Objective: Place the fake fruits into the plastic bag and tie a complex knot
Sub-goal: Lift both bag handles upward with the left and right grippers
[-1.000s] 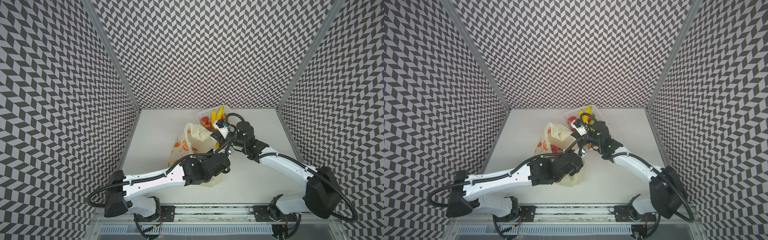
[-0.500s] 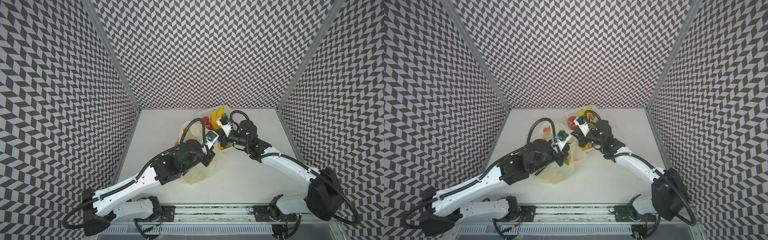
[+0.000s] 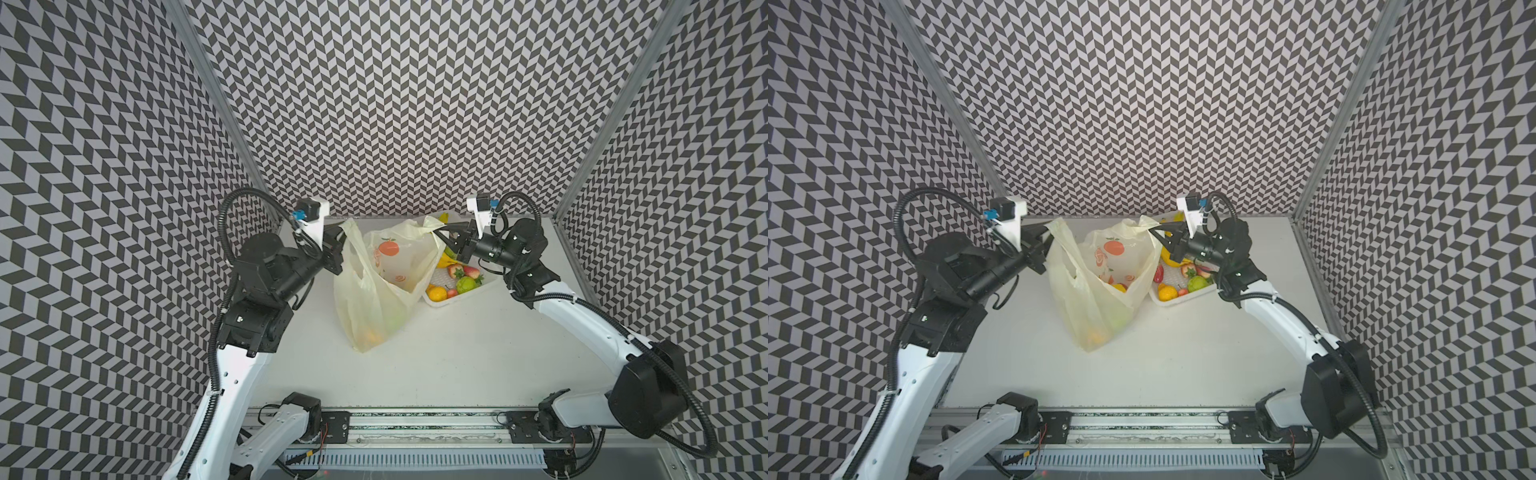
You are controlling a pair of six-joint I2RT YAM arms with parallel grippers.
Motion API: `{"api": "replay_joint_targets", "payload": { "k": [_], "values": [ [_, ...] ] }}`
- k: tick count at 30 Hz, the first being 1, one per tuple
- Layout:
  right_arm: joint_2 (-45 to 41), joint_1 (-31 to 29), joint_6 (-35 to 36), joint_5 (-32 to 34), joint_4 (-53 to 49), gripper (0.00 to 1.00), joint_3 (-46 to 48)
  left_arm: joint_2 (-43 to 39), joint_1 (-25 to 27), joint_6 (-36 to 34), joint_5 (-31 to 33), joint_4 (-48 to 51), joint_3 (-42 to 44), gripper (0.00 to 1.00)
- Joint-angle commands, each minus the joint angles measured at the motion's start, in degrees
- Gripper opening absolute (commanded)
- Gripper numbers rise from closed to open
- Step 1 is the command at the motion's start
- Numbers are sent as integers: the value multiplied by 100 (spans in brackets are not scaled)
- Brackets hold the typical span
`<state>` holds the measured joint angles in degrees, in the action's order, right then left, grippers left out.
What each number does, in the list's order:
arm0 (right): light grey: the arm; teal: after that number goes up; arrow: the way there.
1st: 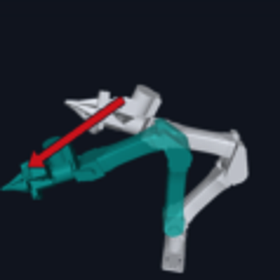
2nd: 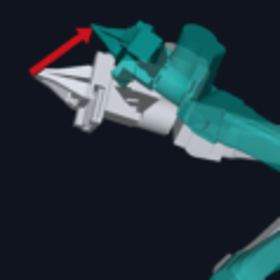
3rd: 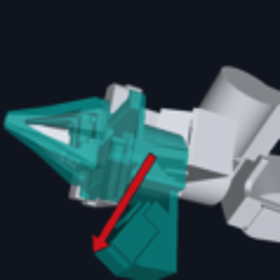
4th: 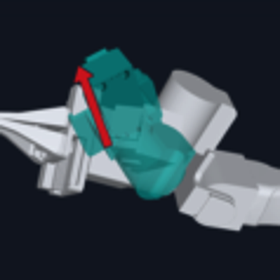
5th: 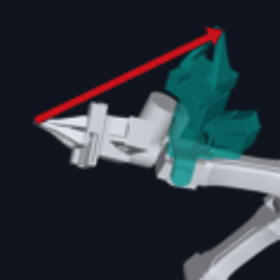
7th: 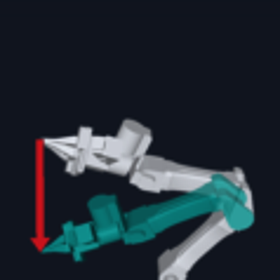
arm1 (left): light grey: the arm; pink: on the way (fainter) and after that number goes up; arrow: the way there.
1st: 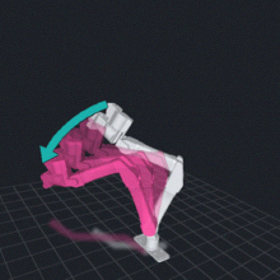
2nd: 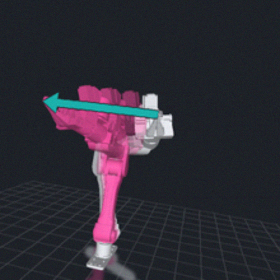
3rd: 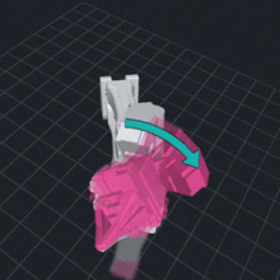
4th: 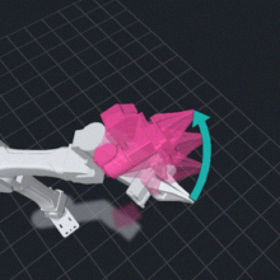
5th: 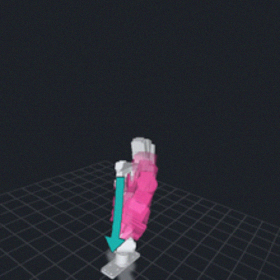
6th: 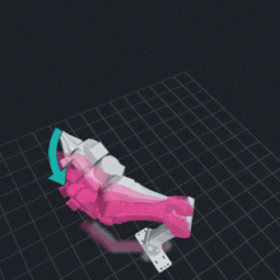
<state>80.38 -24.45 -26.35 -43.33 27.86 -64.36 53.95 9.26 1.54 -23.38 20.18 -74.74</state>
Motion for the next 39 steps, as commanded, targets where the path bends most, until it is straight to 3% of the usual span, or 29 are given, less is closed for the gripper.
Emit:
{"api": "replay_joint_targets", "payload": {
  "k": [1,7,13,21,26,33,37,39],
  "values": [
    [-4,47,-766,-447,1099,0,-336,230,-833,227,-1515,-335,-558,0],
    [-150,49,-783,-1004,1030,0,-71,640,-1514,899,-2421,-967,-748,0],
    [-235,35,-525,-1619,870,0,864,281,-1532,1583,-3022,-2337,865,0],
    [-286,-166,1298,-1874,-1543,1,989,250,-1617,1342,-2755,-2190,1373,0],
    [-668,-190,2532,-1745,-2812,30,777,332,-1646,1314,-2847,-2191,1269,0],
    [-1300,-248,4509,-116,-4490,76,123,422,-1646,1296,-2998,-2255,1258,0],
    [-1369,-254,5311,927,-5083,87,-305,445,-1646,1261,-2982,-2252,1258,0],
    [-1279,-258,5689,1100,-5424,91,-581,457,-1646,1261,-2993,-2242,1251,0]
  ]
}}
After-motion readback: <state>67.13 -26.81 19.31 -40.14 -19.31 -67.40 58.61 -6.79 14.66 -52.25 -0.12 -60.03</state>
